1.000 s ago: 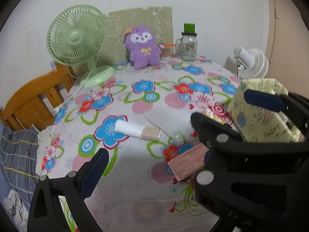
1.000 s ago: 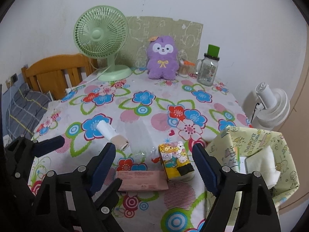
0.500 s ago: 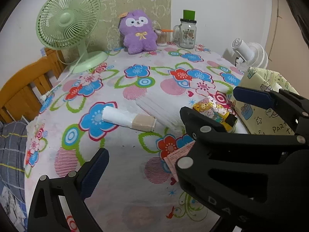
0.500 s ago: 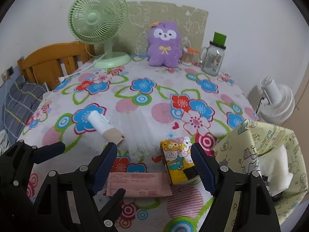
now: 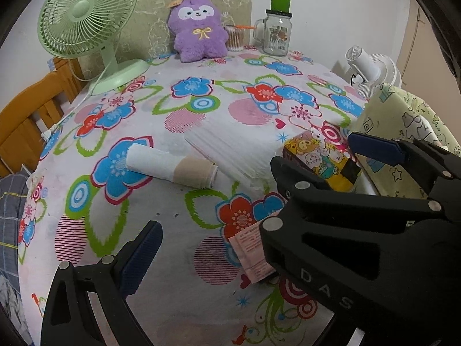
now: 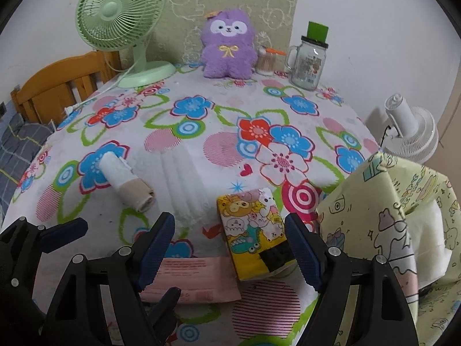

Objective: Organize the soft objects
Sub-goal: 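Grasp the brown-red printed box with the right tool and lift it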

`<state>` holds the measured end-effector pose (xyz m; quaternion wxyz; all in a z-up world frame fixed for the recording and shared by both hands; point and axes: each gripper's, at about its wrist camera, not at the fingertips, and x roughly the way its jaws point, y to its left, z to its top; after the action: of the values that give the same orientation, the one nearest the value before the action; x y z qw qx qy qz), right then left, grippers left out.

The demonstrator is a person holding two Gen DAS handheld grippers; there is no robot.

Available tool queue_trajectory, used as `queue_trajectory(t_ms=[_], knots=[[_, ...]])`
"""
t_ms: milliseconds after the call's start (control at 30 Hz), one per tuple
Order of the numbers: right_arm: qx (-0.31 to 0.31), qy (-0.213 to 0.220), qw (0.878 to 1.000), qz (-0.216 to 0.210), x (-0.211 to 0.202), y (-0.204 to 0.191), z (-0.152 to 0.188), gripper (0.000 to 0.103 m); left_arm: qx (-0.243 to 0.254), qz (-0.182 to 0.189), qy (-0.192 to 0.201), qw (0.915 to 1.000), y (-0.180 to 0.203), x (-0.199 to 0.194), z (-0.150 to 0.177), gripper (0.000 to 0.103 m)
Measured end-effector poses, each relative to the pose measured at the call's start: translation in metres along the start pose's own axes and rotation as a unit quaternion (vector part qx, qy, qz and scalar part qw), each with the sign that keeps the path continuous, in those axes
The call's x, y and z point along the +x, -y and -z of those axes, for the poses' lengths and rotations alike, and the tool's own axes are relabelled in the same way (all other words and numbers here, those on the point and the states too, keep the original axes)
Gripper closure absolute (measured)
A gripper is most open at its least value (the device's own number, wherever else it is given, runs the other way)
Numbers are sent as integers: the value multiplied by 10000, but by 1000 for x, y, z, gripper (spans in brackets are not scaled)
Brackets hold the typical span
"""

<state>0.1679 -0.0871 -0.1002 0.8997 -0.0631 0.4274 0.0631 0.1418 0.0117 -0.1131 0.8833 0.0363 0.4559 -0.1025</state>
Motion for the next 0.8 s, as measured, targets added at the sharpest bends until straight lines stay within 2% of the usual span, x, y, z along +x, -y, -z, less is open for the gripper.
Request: queue_trajectory(t_ms=[200, 600, 800], knots=[[80, -147, 9999, -20, 14, 6, 4, 22, 6, -15, -102, 9999, 4, 11, 0, 3], [35, -108, 9999, -110, 21, 8, 3, 22, -44, -17, -85, 10000, 6, 14, -3, 1], [45, -94, 9999, 3, 22, 9, 1, 22, -78, -95, -78, 9999, 2, 13, -2, 2]])
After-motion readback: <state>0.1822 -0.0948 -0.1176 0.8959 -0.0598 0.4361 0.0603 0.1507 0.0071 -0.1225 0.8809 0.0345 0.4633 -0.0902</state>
